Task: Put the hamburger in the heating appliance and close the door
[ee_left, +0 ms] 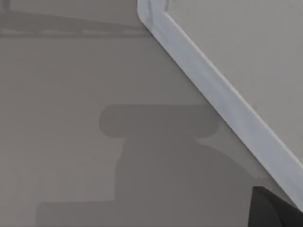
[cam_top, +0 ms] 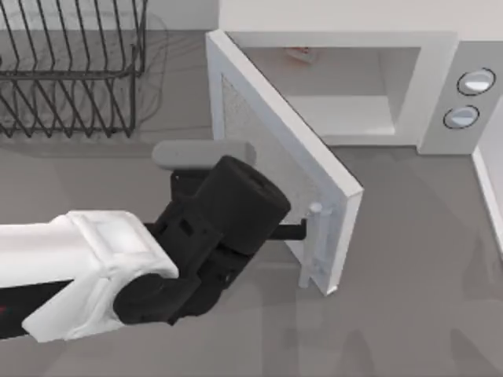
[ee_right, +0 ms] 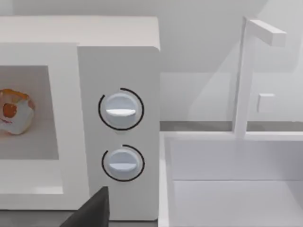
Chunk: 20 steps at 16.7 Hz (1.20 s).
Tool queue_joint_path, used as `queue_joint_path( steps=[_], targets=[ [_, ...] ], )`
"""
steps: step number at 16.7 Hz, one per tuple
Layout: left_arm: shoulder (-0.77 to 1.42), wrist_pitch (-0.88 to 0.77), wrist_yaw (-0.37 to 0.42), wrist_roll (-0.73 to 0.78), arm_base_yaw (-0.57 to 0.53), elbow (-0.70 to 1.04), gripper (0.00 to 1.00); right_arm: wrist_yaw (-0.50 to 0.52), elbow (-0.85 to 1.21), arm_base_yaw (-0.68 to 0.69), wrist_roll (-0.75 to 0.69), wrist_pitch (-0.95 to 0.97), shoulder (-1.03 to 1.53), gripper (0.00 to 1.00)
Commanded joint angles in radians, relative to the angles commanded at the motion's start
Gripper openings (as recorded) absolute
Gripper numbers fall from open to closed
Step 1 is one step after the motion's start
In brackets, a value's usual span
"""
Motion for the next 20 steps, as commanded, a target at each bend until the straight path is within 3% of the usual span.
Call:
queue_joint_path(
  steps=[6,14,20],
  targets=[
    [0.015,-0.009,-0.008,-0.016,-0.004,0.017,0.00,0.000,0.000,0.000,0.000,0.000,0.000,1.00],
    [0.297,-0.136,-0.096,-0.155,-0.159,0.348,0.00,0.000,0.000,0.000,0.000,0.000,0.000,1.00],
    [0.318,-0.148,-0.101,-0.169,-0.169,0.374,0.00,0.000,0.000,0.000,0.000,0.000,0.000,1.00]
  ],
)
